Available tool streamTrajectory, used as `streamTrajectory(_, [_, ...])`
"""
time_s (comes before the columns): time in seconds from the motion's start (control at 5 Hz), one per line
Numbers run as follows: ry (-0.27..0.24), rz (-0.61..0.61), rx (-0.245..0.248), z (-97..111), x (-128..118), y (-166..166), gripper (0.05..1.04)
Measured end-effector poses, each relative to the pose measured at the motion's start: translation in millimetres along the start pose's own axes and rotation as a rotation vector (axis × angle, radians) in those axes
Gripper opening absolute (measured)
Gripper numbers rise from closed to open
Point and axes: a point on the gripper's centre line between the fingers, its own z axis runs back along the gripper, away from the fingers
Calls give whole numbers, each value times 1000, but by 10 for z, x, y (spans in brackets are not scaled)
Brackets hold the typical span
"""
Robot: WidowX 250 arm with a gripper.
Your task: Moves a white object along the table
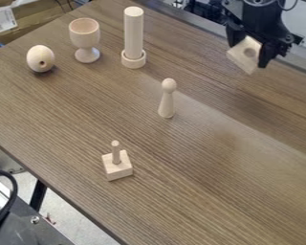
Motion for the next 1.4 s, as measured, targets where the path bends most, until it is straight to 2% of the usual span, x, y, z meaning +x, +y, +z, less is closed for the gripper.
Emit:
streamTrajectory(0.2, [3, 37, 11, 136, -129, 25, 801])
streamTrajectory(0.4, [46, 55, -10, 176, -297, -12, 801])
streamTrajectory(0.6, [77, 69, -5, 285, -479, 20, 801])
streamTrajectory(0.8, [87, 102, -10, 379, -613, 80, 801])
streamTrajectory(1.0, [77, 147, 18, 477, -674, 268, 801])
streamTrajectory(1.2, [88, 190, 32, 499, -766, 414, 801])
streamTrajectory(1.4, [89, 222, 15, 460, -832, 465, 801])
